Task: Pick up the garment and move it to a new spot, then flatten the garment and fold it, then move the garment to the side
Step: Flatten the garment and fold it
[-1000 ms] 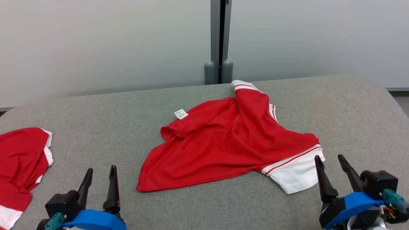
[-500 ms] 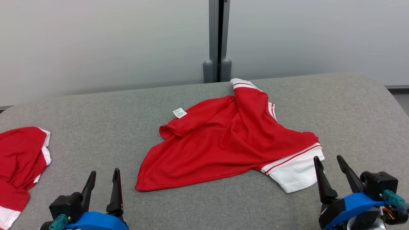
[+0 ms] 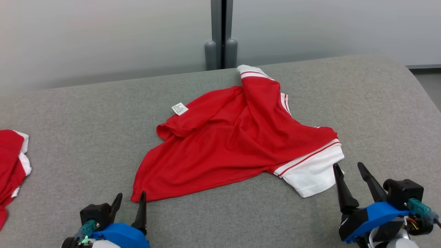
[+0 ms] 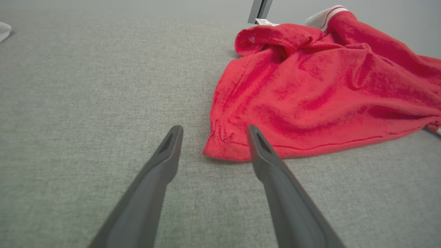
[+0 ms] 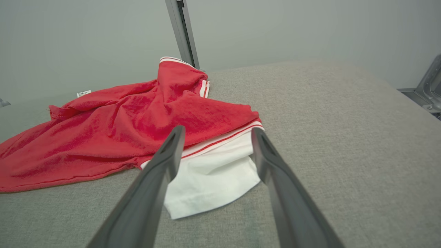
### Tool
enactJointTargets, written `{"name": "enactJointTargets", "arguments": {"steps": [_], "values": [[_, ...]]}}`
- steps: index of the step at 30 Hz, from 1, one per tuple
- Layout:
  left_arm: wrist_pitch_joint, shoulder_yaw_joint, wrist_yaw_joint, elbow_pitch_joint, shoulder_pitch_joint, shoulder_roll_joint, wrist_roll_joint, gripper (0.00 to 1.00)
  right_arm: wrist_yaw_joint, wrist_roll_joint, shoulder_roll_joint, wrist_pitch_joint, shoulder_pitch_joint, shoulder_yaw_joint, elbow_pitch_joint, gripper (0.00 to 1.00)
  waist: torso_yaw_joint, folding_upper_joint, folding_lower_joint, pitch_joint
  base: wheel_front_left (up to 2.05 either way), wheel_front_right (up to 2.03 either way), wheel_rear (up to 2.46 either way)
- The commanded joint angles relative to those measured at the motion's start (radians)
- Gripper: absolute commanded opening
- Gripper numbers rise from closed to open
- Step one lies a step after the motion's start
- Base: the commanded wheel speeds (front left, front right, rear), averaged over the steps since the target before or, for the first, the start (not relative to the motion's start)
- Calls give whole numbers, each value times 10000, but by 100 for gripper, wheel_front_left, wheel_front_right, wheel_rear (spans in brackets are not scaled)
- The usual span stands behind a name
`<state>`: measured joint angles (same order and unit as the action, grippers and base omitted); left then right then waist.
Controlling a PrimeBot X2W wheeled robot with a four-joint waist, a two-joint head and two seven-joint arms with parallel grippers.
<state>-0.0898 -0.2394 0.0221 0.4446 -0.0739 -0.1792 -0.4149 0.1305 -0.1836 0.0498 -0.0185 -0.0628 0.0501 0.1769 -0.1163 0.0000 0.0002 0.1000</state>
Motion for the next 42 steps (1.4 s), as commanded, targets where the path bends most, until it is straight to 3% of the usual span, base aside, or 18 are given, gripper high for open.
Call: {"name": "enactJointTargets", "arguments": {"steps": [1,5,8,9,10,11,20,34,35,36,42], "values": [[-96,32,-40,239,-285,3,-11,100,5,-82,12,-78,-201,-10,67,100,-54,0,-2,88,0,0,0],[-265,127,-156,952,-728,15,-26,100,5,-114,12,-103,-330,-22,310,100,-169,0,-2,297,0,0,0],[-158,63,83,1433,-940,-11,-123,100,5,-55,12,-91,-382,18,491,100,-227,0,-2,419,0,0,0],[-109,30,199,1591,-1023,-31,-175,80,5,-68,12,-15,-397,51,590,100,-246,0,-2,463,0,0,0],[-83,15,257,1739,-1092,-51,-199,13,5,-127,11,51,-444,60,697,100,-266,0,-2,500,0,0,0],[-89,28,287,1872,-1141,-41,-258,0,5,-78,11,115,-548,105,816,100,-288,0,-2,531,0,0,0],[-455,-149,522,2499,-1570,73,-310,0,7,531,12,788,-1385,1248,2239,100,-137,0,-2,700,0,0,0],[-668,-522,749,2876,-2157,208,-404,0,7,1453,-8,1339,-2889,813,5095,100,285,0,-2,1196,0,0,0],[-687,-527,763,2913,-2175,232,-426,0,16,1431,-12,1342,-2882,715,5222,40,300,0,-2,1194,0,0,0],[-705,-537,779,2939,-2197,251,-434,0,16,1378,-49,1315,-2867,601,5313,0,320,0,-2,1190,0,0,0],[-1080,-468,870,2730,-2226,434,-701,0,7,705,-9,1096,-2563,696,4897,0,369,0,-2,1047,0,0,0]]}}
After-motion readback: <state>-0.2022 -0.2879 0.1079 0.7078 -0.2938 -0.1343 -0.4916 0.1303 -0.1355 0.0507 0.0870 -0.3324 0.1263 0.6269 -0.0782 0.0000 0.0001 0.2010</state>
